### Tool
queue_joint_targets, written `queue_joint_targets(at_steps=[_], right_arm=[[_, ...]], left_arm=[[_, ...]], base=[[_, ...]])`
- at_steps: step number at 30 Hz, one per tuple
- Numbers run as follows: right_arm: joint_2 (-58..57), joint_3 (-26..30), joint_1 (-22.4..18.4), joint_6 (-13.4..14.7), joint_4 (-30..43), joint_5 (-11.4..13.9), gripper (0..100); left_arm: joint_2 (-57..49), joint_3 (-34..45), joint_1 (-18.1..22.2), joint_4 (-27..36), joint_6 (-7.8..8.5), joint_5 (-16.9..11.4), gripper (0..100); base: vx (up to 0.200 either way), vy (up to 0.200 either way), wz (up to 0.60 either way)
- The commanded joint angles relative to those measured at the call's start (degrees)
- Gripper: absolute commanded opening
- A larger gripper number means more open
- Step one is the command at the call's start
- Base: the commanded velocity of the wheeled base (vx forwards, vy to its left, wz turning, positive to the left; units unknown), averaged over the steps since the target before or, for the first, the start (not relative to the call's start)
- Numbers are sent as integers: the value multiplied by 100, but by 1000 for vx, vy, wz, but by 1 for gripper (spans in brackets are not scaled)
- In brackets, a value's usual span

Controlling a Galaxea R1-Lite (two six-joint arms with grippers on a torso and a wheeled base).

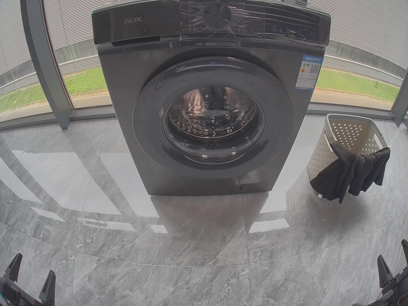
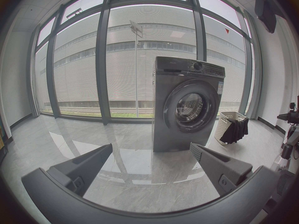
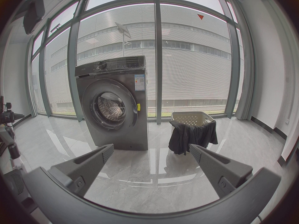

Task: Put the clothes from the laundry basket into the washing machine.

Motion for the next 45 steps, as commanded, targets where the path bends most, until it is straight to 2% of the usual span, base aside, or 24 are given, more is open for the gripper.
queue_joint_targets(at_steps=[1,45], right_arm=[[-49,101,4,-1,0,-1,100],[-49,101,4,-1,0,-10,100]], left_arm=[[-99,101,4,-4,-6,2,100],[-99,101,4,-4,3,2,100]], base=[[0,-200,0],[0,-200,0]])
